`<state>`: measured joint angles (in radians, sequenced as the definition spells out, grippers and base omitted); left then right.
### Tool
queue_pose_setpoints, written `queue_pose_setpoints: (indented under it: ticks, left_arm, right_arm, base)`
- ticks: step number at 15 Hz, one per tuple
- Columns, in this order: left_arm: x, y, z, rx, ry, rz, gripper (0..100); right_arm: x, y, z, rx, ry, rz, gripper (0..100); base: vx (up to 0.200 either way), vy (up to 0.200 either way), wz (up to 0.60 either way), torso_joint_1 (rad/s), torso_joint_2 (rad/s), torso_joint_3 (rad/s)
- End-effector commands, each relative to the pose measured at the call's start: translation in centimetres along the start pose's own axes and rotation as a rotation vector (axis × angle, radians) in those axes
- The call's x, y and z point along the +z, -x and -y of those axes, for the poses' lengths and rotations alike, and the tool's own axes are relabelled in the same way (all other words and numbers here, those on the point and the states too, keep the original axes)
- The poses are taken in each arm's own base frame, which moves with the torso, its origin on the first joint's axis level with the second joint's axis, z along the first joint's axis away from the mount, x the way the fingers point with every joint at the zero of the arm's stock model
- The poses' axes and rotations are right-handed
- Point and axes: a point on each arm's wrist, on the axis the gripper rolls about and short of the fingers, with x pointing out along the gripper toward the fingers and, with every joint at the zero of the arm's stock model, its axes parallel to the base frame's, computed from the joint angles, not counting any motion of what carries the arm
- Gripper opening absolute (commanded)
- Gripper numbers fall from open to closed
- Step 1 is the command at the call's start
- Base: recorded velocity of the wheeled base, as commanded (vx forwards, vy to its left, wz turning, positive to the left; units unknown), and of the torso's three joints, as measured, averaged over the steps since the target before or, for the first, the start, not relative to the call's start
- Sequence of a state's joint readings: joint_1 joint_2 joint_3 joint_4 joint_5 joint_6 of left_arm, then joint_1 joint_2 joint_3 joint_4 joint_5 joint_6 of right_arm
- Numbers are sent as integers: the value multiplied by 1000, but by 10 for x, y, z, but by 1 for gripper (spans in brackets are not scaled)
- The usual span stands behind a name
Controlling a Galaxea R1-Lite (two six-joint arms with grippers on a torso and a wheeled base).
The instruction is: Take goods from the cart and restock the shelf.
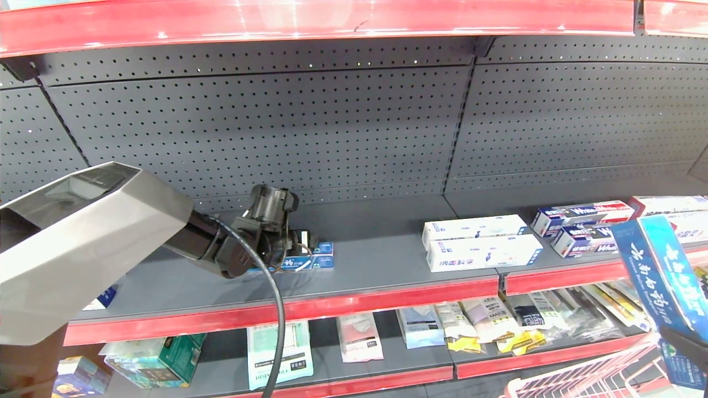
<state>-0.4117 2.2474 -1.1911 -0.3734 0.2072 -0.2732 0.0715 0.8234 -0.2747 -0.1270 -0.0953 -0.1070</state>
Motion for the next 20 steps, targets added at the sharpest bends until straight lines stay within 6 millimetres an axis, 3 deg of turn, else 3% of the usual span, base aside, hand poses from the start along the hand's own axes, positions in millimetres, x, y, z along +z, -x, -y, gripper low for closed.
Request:
queue_pose_setpoints:
  ticks: [1,20]
  left_arm:
    - [-4,1,-1,2,-4,-16,100]
    - [-20,21,-11,20,-11,-71,100]
  right_arm:
    - [0,0,0,1,1,-3,0]
    - [0,-1,0,3,1,-6,0]
  base:
    - [0,0,0,0,0,0]
    - [0,0,0,0,0,0]
